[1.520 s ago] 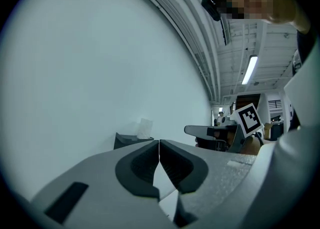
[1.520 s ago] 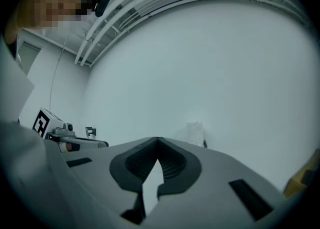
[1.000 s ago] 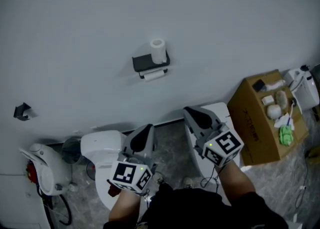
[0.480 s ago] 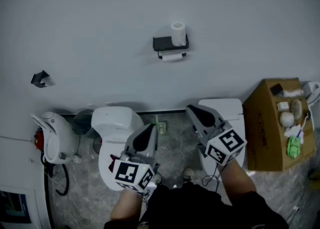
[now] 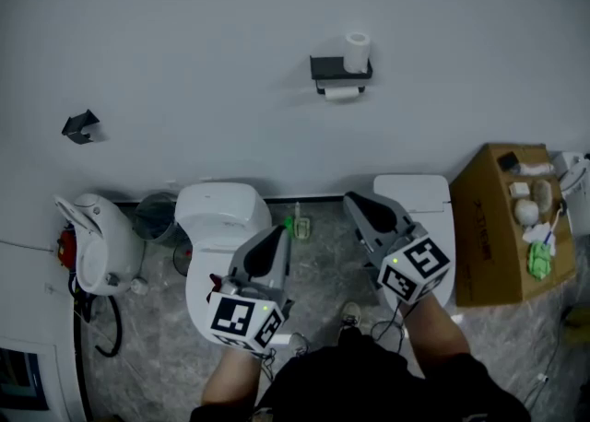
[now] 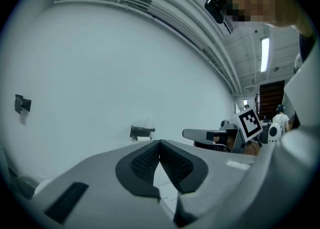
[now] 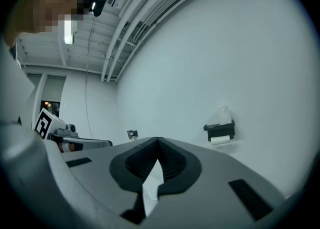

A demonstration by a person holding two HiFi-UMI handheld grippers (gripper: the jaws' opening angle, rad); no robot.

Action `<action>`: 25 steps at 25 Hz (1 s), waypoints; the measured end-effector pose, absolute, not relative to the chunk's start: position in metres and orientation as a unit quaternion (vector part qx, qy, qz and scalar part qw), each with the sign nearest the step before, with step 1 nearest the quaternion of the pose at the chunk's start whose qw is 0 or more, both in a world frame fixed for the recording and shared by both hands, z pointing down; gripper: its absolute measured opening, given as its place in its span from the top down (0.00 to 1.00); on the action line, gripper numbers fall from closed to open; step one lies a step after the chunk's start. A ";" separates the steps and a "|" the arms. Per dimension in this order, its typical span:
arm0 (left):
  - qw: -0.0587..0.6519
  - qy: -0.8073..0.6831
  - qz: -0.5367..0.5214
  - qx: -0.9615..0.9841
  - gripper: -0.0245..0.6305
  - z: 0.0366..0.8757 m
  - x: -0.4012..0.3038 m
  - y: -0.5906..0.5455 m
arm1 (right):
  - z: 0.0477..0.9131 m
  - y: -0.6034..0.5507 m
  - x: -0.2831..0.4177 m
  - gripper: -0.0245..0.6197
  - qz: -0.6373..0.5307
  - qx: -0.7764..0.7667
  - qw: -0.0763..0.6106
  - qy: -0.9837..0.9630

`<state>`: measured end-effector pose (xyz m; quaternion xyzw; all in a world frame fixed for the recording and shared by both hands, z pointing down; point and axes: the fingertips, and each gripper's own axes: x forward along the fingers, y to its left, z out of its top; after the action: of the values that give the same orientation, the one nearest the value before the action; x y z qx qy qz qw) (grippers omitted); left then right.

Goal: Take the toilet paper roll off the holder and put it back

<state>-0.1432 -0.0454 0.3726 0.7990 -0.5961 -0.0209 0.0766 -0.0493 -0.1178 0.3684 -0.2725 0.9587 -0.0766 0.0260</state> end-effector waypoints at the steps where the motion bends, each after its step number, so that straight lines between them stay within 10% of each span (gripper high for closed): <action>1: 0.077 -0.593 -0.022 0.801 0.96 0.373 -0.150 -0.035 | 0.367 -0.106 -0.055 0.96 -0.074 -0.276 0.025 0.958; 25: 0.078 -0.466 -0.023 0.881 0.96 0.364 -0.045 0.071 | 0.349 0.036 0.069 0.96 -0.056 -0.419 0.022 0.906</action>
<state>-0.0446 0.0706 0.3640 0.8808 -0.4665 -0.0234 0.0781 0.0687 0.0355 0.3494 -0.4190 0.9060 -0.0556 0.0223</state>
